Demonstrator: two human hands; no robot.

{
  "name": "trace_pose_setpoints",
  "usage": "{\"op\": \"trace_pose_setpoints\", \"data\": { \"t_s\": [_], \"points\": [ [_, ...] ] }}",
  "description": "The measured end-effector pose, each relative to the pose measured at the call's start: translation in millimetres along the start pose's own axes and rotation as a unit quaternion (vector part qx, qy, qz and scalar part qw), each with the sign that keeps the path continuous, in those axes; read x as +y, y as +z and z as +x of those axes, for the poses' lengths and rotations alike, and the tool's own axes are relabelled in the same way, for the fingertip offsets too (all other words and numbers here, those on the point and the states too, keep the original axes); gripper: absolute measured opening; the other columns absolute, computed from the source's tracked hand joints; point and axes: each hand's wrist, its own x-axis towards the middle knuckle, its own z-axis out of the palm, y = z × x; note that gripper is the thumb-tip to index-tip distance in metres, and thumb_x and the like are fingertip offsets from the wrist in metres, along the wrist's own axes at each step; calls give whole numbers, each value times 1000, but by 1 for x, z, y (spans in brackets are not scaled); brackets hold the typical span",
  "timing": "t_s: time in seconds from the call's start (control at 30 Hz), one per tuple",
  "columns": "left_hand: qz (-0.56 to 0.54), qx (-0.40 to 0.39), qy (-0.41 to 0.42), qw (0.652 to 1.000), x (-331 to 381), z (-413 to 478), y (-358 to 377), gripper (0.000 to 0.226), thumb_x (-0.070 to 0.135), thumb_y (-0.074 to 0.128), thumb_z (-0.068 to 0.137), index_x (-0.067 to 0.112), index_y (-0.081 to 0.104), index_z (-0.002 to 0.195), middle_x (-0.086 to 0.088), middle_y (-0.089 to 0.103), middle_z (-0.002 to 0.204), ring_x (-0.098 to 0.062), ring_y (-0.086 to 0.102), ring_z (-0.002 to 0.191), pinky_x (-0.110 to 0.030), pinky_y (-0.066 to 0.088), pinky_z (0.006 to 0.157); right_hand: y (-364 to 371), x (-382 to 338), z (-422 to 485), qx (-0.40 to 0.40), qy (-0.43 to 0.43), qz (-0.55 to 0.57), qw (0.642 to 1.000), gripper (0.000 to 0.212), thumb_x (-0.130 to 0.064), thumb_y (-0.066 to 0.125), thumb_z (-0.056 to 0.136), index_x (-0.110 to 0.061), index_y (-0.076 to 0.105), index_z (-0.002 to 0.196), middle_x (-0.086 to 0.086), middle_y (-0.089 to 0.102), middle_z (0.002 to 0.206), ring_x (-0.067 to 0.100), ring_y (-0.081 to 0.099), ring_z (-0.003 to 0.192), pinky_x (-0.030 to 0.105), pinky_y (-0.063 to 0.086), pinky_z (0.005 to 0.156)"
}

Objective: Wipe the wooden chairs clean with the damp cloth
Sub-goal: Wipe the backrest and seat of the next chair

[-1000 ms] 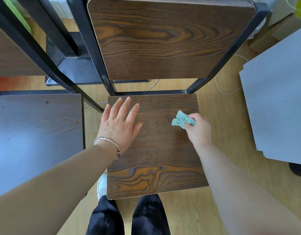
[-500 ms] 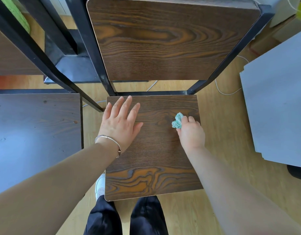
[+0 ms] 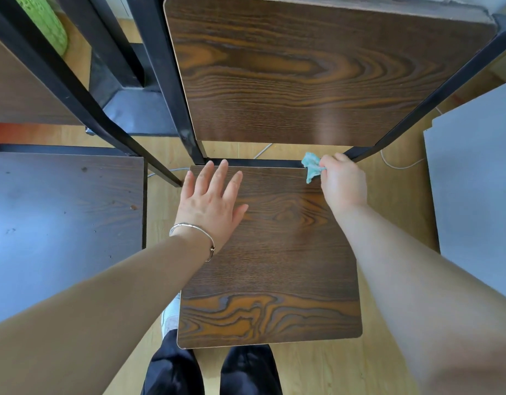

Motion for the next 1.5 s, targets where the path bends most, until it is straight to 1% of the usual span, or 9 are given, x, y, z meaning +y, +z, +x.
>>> {"op": "trace_pose_setpoints", "data": {
  "t_s": [0.23,0.37,0.5,0.67,0.8,0.97,1.2,1.33,1.5],
  "points": [
    [3,-16,12,1000,4,3,6,64,56,19,96,26,4,152,-5,-1,161,-28,-3,147,-51,3,118,-3,-16,24,-55,13,-76,996,23,-1,61,84,-6,59,106,16,63,100,34,59,89,34,41,61],
    [2,-14,16,1000,6,4,7,64,56,22,96,25,8,152,-6,2,161,-29,0,147,-52,6,118,6,-15,40,-94,34,-78,992,15,3,51,87,-11,50,82,11,57,86,27,46,74,30,38,62],
    [1,-15,14,1000,6,5,9,64,55,22,96,25,9,151,-6,2,161,-29,0,147,-52,6,118,12,-8,58,-158,12,-97,983,14,0,51,89,-11,58,91,3,41,73,27,43,76,28,38,65],
    [0,-19,14,1000,10,6,12,64,55,19,97,26,6,151,-5,0,161,-28,-2,147,-51,6,118,19,-1,65,-165,-4,-117,979,16,-8,58,92,-13,66,105,9,61,93,29,53,79,28,38,64],
    [-6,-20,17,1000,12,5,13,63,55,19,97,26,6,151,-5,-1,161,-28,-3,147,-51,6,118,22,3,65,-160,8,-127,979,13,-13,57,95,-12,68,102,7,58,86,26,47,75,28,36,63],
    [-10,-23,15,1000,9,2,16,63,55,19,97,26,8,151,-5,1,161,-28,-2,147,-51,8,118,21,-3,65,-176,55,-57,981,39,-50,52,95,-13,66,100,8,64,90,26,59,78,29,39,58],
    [-14,-23,1,1000,3,-1,30,64,55,25,94,24,24,149,-6,18,158,-29,11,146,-52,14,117,20,-12,62,-176,82,-58,979,38,-47,57,94,-11,67,103,7,59,86,24,53,74,25,30,49],
    [-14,-26,-5,1000,1,0,36,68,56,19,90,21,33,146,-8,26,155,-31,18,144,-54,18,116,18,-11,66,-202,62,-60,976,35,-45,54,96,-15,70,101,5,63,86,24,55,75,25,37,54],
    [-18,-28,-11,999,-5,-3,41,67,56,16,91,23,28,148,-7,22,157,-30,14,145,-53,15,117,12,-19,68,-217,53,-2,975,35,-50,57,93,-20,71,106,4,67,100,24,61,92,29,50,75]
  ]
}}
